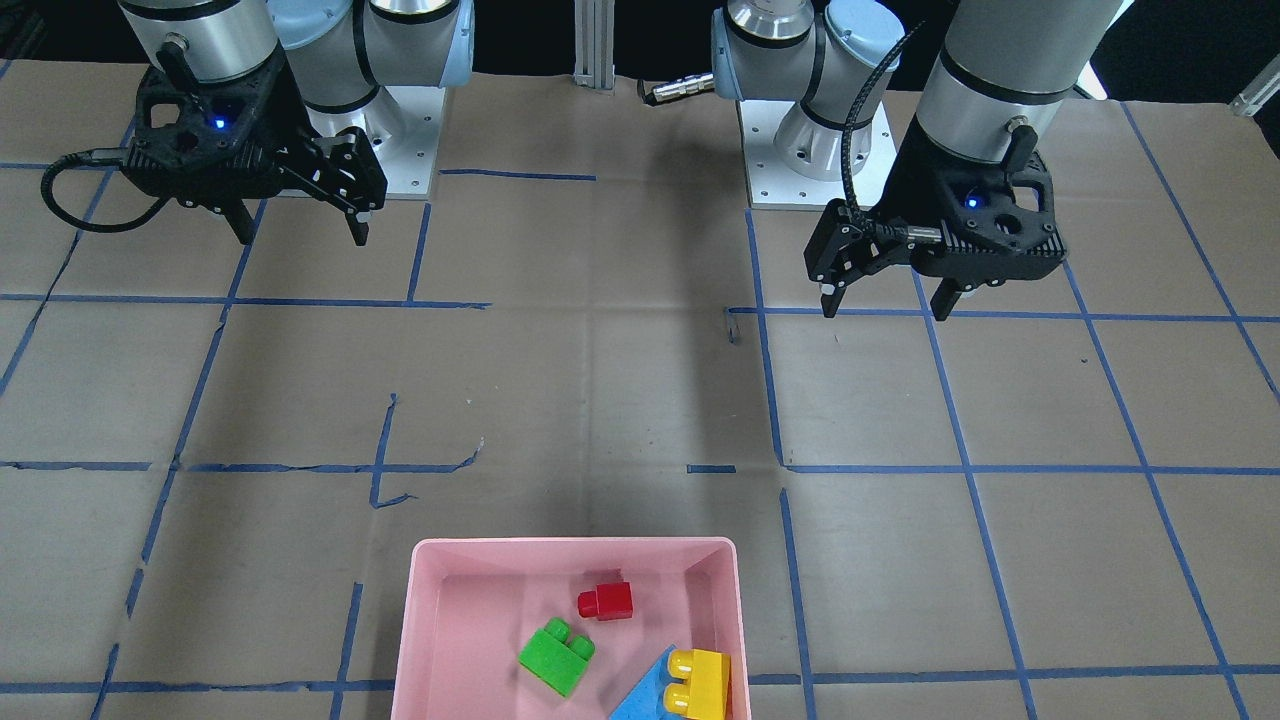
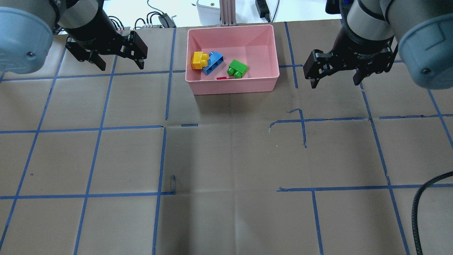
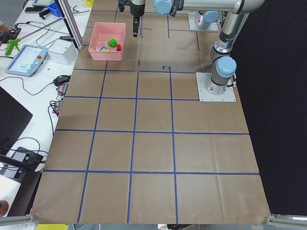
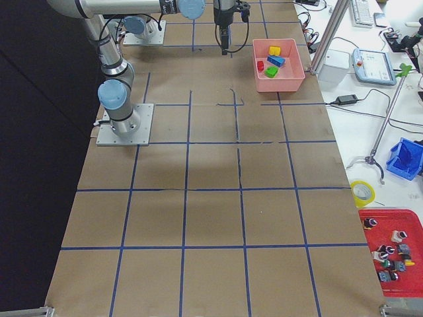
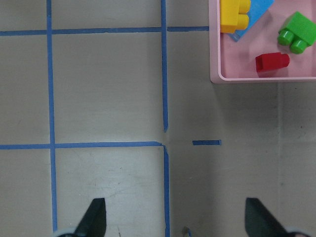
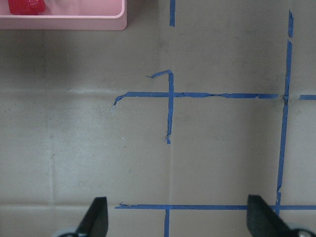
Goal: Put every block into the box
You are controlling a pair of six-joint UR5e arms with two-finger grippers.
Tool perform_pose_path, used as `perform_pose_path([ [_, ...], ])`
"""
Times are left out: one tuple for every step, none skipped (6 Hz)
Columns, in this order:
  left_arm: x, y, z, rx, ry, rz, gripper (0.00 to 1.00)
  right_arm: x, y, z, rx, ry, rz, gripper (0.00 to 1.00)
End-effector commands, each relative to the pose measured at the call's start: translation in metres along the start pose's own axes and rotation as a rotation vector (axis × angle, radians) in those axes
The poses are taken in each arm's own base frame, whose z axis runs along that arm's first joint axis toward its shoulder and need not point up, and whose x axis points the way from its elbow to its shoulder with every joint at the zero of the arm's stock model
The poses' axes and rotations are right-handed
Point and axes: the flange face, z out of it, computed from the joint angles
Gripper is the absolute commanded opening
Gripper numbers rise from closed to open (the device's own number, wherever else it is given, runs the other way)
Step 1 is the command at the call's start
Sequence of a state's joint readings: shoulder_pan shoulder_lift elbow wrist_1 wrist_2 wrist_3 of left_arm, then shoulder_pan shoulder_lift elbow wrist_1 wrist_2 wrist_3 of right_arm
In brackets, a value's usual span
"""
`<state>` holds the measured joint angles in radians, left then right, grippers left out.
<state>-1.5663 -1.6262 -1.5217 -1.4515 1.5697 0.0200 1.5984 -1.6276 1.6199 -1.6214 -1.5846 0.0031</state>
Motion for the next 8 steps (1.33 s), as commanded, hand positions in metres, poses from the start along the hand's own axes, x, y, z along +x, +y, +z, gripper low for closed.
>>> perform_pose_path([
  [-0.001, 0.002, 0.000, -0.018, 0.002, 0.000, 0.99, 0.000, 0.000, 0.000, 0.000, 0.000, 0.000, 1.00],
  [-0.001, 0.003, 0.002, -0.027, 0.001, -0.002, 0.99, 0.000, 0.000, 0.000, 0.000, 0.000, 0.000, 1.00],
  [-0.001, 0.004, 0.000, -0.025, 0.002, -0.002, 0.99, 0.000, 0.000, 0.000, 0.000, 0.000, -0.002, 1.00],
  [0.000, 0.004, 0.000, -0.025, 0.001, -0.002, 1.00, 0.000, 0.000, 0.000, 0.000, 0.000, -0.002, 1.00],
  [0.000, 0.007, -0.008, -0.010, -0.004, -0.012, 1.00, 0.000, 0.000, 0.000, 0.000, 0.000, -0.002, 1.00],
  [-0.001, 0.008, -0.009, -0.010, -0.006, -0.023, 1.00, 0.000, 0.000, -0.001, 0.003, 0.000, -0.006, 1.00],
  [-0.001, 0.009, -0.011, -0.006, -0.009, -0.025, 1.00, 0.003, -0.003, -0.002, 0.018, 0.002, -0.009, 1.00],
  [-0.001, 0.008, -0.014, 0.001, -0.009, -0.046, 1.00, 0.009, -0.005, -0.006, 0.027, 0.022, -0.002, 1.00],
])
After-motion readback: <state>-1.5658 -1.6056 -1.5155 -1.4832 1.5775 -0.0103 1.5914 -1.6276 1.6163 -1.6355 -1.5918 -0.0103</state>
